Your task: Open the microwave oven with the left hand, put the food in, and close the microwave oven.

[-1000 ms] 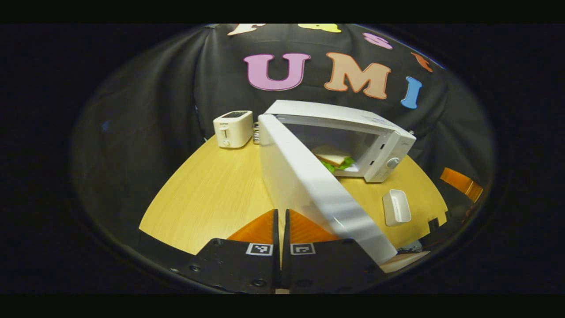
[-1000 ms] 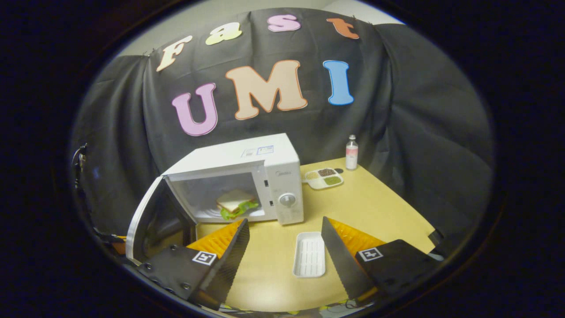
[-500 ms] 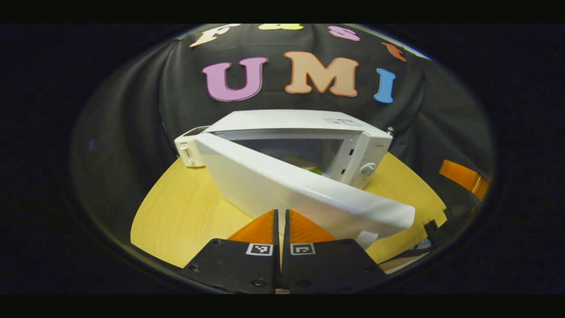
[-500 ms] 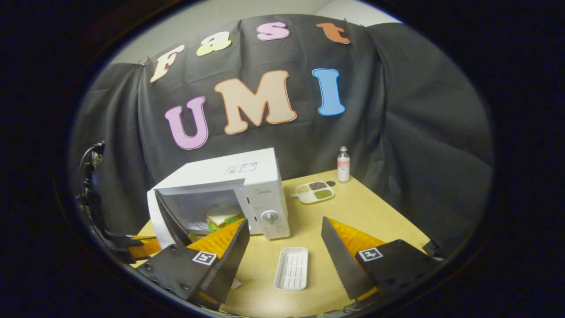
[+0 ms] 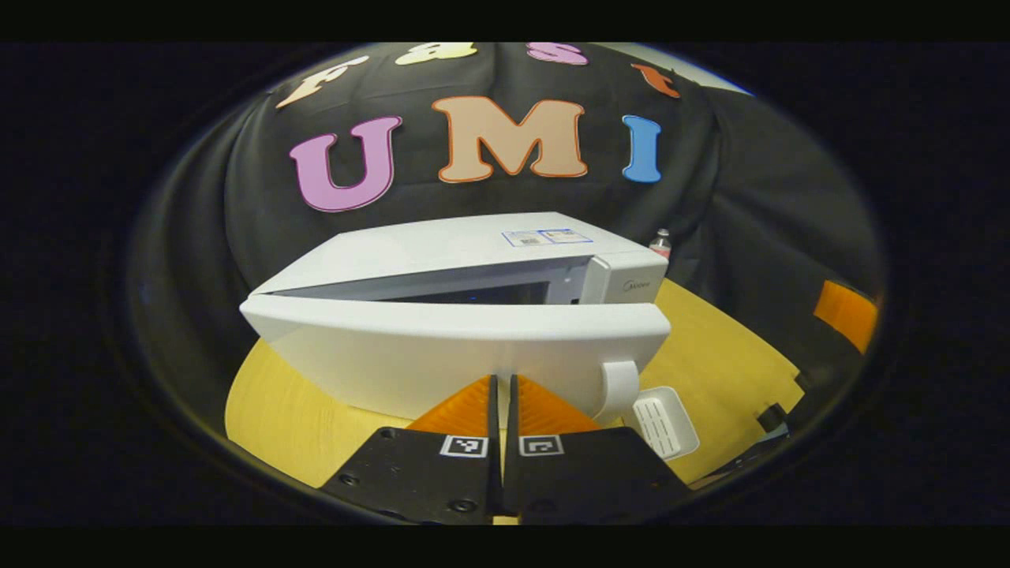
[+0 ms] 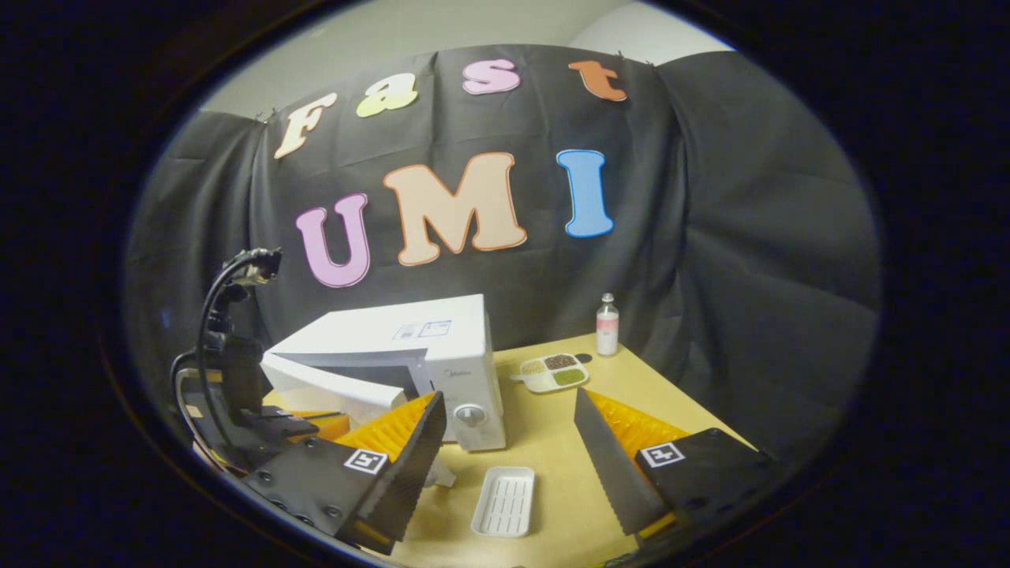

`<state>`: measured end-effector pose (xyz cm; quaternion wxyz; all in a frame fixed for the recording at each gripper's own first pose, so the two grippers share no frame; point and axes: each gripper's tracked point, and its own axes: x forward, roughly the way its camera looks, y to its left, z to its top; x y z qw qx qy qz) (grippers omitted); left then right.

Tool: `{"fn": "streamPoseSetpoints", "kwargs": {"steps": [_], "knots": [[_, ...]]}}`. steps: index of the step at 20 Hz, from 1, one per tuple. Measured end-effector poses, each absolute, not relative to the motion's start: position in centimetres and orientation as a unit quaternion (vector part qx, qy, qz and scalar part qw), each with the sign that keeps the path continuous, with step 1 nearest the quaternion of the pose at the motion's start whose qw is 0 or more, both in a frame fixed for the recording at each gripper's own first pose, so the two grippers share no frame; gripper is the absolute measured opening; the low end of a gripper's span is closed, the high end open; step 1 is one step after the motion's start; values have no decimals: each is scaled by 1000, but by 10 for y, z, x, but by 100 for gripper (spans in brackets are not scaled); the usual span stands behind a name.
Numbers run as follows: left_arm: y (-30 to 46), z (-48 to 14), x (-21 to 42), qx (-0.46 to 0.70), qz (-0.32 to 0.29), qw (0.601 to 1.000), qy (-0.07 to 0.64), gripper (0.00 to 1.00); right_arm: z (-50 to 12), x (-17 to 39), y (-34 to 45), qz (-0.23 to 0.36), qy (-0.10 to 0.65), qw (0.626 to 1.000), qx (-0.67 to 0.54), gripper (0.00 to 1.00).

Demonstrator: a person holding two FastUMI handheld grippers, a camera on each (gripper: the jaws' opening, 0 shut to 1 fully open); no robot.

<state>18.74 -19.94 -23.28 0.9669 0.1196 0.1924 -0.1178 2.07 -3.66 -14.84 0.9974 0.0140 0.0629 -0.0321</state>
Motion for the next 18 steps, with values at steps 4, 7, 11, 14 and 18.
{"fn": "streamPoseSetpoints", "kwargs": {"steps": [4,7,11,14,18], "knots": [[-212,-233,209,110,-111,969,191,0,-146,23,-48,-46,58,997,23,92],[-220,-232,221,82,-100,973,192,0,-147,26,-56,-57,59,996,23,92],[-225,-235,234,67,-89,975,194,0,-145,28,-60,-59,58,996,19,92],[-227,-238,236,54,-83,975,200,0,-145,30,-62,-54,58,997,25,92],[-227,-239,238,43,-76,976,200,0,-149,33,-68,-57,65,996,37,92]]}}
